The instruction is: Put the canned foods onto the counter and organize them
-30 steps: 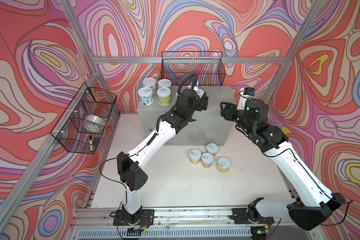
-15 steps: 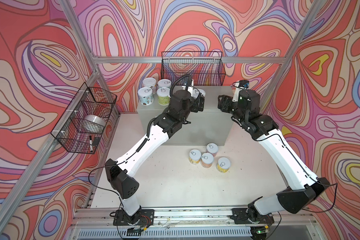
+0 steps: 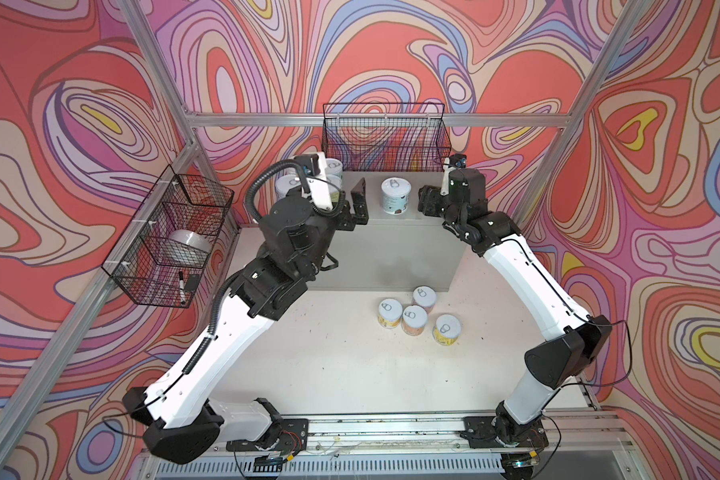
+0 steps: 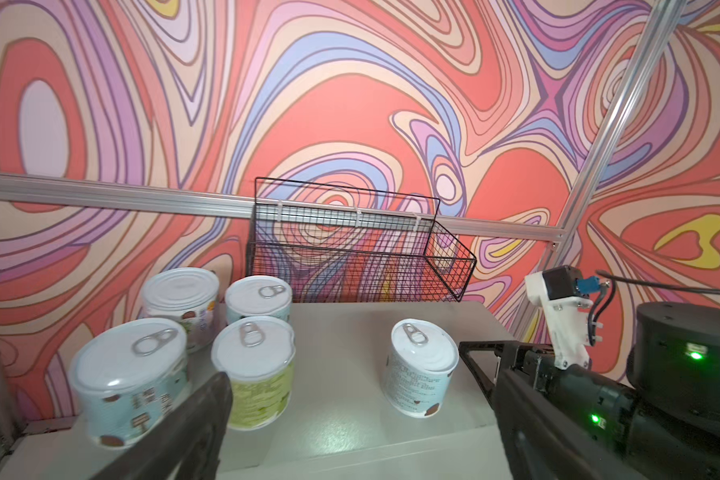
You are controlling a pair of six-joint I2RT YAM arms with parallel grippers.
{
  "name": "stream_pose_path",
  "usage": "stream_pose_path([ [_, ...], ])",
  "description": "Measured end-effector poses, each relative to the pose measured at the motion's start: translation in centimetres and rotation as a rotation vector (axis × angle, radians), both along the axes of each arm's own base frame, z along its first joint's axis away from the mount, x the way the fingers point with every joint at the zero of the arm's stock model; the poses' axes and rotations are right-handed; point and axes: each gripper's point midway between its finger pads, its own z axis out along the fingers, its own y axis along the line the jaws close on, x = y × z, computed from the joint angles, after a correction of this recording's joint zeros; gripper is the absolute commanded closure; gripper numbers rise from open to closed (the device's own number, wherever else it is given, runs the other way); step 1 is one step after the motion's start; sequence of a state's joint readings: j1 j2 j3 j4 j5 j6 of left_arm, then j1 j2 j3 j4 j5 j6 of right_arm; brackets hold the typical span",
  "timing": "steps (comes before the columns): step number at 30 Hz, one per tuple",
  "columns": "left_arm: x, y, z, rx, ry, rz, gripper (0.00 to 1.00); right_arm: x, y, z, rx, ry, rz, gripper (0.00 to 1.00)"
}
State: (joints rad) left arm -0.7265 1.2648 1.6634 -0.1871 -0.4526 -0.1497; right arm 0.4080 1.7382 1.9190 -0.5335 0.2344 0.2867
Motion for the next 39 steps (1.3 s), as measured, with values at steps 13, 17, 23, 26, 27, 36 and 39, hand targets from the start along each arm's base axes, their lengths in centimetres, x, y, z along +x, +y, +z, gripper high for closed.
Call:
stream_pose_path([
  [13, -2.1, 4.9, -5.6, 0.076, 0.100, 0.141, 0.00, 0.3, 2.3, -0.5, 0.039, -0.006, 0.098, 0.27],
  [17, -1.8, 4.6, -6.8, 0.091, 0.138, 0.136, 0.00, -0.1, 3.6, -0.2, 0.072, -0.010, 0.134, 0.27],
  [23, -0.7, 3.1, -9.1, 0.105, 0.195, 0.111, 0.00, 0.7, 6.9, 0.2, 0.163, -0.020, 0.186, 0.28],
  [26, 0.2, 2.2, -10.9, 0.125, 0.235, 0.100, 0.00, 1.7, 8.5, 0.7, 0.227, -0.036, 0.213, 0.28],
  [27, 0.5, 1.8, -11.6, 0.131, 0.250, 0.096, 0.00, 2.0, 8.9, 0.8, 0.243, -0.038, 0.219, 0.28],
  [36, 2.9, 0.9, -14.5, 0.151, 0.320, 0.095, 0.00, 2.9, 9.9, 1.2, 0.298, -0.051, 0.223, 0.29],
  [39, 3.2, 1.3, -14.6, 0.138, 0.327, 0.098, 0.00, 1.8, 9.1, 1.2, 0.281, -0.042, 0.215, 0.30],
])
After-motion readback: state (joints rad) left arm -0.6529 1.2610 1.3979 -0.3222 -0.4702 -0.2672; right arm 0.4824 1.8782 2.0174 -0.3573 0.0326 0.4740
